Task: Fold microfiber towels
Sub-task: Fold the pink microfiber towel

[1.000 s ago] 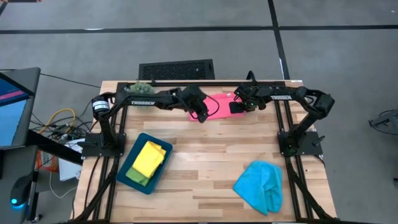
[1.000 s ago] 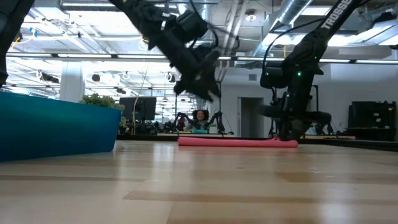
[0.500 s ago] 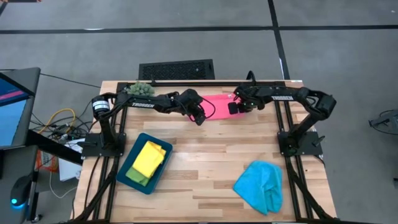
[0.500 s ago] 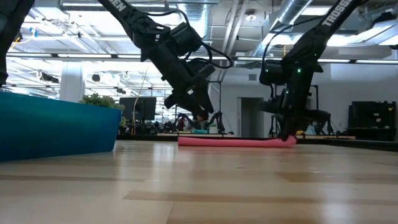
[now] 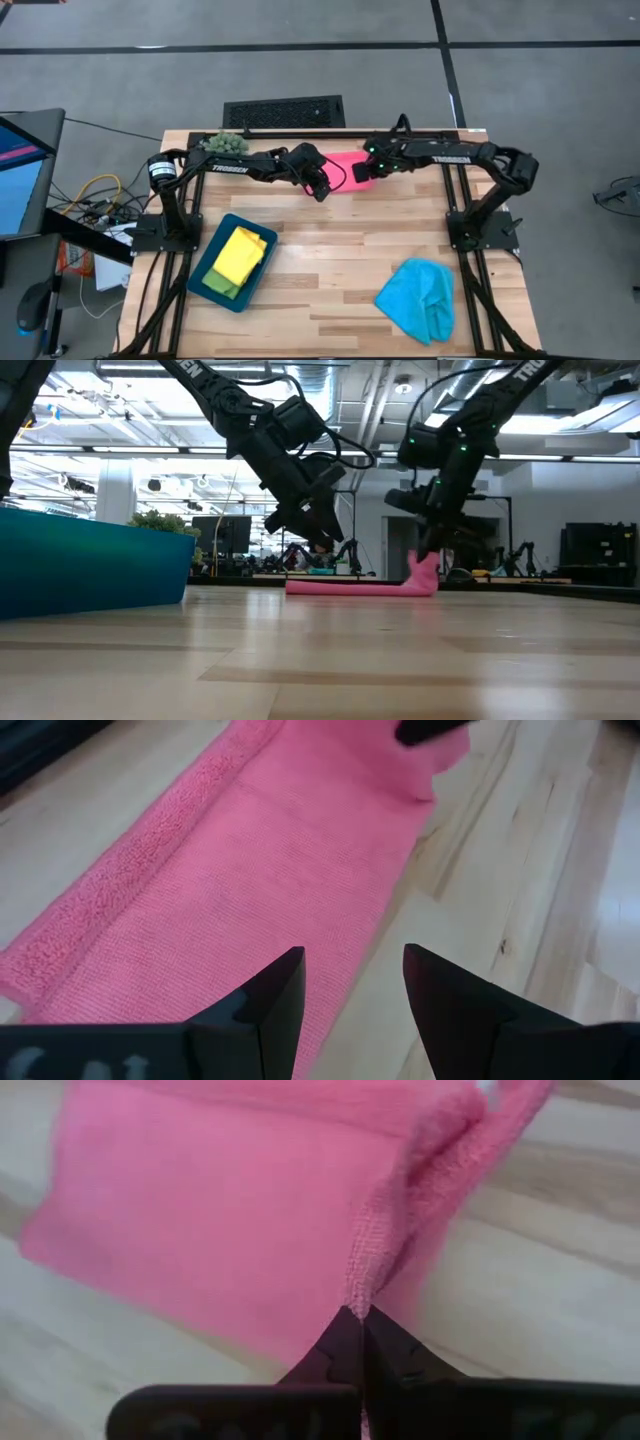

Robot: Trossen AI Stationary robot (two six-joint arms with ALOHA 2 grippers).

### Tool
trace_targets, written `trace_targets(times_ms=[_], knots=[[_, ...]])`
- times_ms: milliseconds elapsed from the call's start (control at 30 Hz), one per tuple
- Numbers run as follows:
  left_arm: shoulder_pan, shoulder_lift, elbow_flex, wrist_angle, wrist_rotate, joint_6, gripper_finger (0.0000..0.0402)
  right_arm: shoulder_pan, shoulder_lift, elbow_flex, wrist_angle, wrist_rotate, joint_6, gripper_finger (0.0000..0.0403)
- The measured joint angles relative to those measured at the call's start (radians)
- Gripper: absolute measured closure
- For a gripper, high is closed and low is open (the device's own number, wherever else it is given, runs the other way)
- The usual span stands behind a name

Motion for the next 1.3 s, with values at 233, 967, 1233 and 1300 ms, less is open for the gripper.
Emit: trace_targets(times_ms=[233, 967, 1233, 1300], knots=[[0.0, 0.0, 0.0, -0.003, 0.0, 0.009, 0.0239, 0.064, 0.074, 0.08, 0.013, 0.001, 0.001, 0.0387], [0.0, -0.001, 0.001, -0.031, 0.0, 0.044, 0.0239, 0.089, 0.232, 0.236, 0.016, -0.048, -0.093, 0.0317], [0.0, -0.001, 0.001, -0.032, 0.0, 0.041, 0.0239, 0.08, 0.221, 0.236, 0.05, -0.111, -0.125, 0.0224], [0.0, -0.001, 0.001, -0.032, 0.0, 0.038, 0.0239, 0.08, 0.196, 0.236, 0.064, -0.101, -0.124, 0.0204]])
